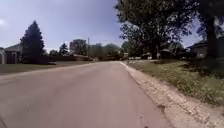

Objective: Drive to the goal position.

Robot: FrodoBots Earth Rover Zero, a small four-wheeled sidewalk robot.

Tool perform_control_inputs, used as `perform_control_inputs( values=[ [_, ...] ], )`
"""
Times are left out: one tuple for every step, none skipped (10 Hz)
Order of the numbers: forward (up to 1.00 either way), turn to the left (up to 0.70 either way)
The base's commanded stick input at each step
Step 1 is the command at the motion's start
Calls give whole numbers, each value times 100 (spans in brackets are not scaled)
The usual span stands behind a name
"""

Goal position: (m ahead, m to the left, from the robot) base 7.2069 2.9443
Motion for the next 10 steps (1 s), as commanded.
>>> perform_control_inputs(
  values=[
    [70,0],
    [70,0],
    [70,0],
    [70,0],
    [70,0],
    [70,0],
    [70,0],
    [70,0],
    [70,0],
    [70,0]
  ],
)
